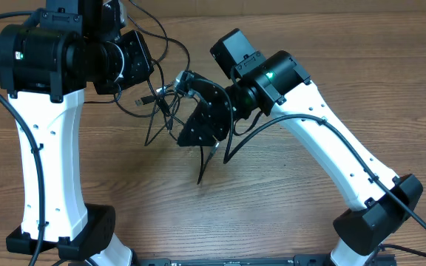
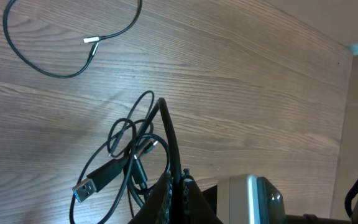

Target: Untangle cables

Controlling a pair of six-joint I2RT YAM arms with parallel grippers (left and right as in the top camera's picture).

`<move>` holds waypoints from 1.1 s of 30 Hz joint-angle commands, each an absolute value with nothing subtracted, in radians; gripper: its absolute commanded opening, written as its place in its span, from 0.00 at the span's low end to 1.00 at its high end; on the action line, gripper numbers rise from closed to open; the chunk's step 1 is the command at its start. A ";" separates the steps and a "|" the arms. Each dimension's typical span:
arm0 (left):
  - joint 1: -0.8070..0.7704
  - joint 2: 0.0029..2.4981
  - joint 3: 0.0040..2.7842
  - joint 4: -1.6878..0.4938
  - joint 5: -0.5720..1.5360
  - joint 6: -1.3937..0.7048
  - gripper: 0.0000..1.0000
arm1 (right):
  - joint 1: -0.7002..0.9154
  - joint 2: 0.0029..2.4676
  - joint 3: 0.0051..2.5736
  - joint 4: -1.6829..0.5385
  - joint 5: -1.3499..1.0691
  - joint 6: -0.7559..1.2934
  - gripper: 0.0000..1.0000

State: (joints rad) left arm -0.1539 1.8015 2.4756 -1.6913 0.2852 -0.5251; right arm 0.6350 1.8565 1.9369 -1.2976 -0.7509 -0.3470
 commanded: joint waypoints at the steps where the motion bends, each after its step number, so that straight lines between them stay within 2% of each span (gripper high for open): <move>1: -0.154 1.810 2.473 -1.689 0.307 -0.535 0.06 | 0.635 1.854 1.937 -1.284 -0.748 -0.310 0.49; 15: -0.158 1.810 2.469 -1.689 0.305 -0.523 0.07 | 0.634 1.854 1.937 -1.223 -0.648 -0.171 0.27; 19: -0.158 1.810 2.469 -1.689 0.304 -0.523 0.07 | 0.634 1.854 1.937 -1.226 -0.648 -0.155 0.22; 29: -0.158 1.810 2.469 -1.689 0.309 -0.524 0.07 | 0.634 1.854 1.937 -1.244 -0.663 -0.153 0.23; 33: -0.158 1.810 2.469 -1.689 0.315 -0.524 0.07 | 0.634 1.854 1.937 -1.243 -0.663 -0.153 0.13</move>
